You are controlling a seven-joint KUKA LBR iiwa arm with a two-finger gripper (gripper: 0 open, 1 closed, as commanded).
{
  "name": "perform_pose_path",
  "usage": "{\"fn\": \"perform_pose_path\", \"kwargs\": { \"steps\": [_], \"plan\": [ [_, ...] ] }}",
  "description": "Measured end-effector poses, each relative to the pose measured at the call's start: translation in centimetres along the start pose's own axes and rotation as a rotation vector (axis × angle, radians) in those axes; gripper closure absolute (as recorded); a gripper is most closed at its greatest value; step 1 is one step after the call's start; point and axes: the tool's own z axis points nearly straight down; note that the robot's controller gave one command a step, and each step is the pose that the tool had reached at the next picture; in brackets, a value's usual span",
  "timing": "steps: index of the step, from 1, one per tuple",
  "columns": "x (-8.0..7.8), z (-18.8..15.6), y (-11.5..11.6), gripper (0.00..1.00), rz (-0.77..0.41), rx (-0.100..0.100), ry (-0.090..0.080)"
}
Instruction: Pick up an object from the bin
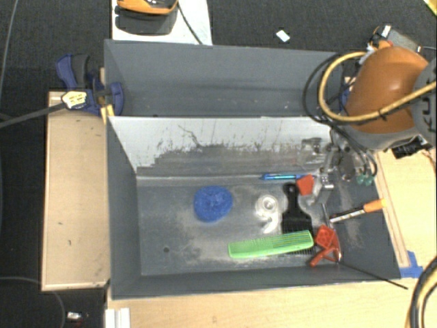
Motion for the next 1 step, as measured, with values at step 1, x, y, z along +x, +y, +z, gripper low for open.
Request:
{"fn": "perform_pose_path", "kwargs": {
  "steps": [1],
  "plan": [
    [-0.17, -0.36, 0.02, 0.00, -0.002, 0.001, -0.007]
  ]
}}
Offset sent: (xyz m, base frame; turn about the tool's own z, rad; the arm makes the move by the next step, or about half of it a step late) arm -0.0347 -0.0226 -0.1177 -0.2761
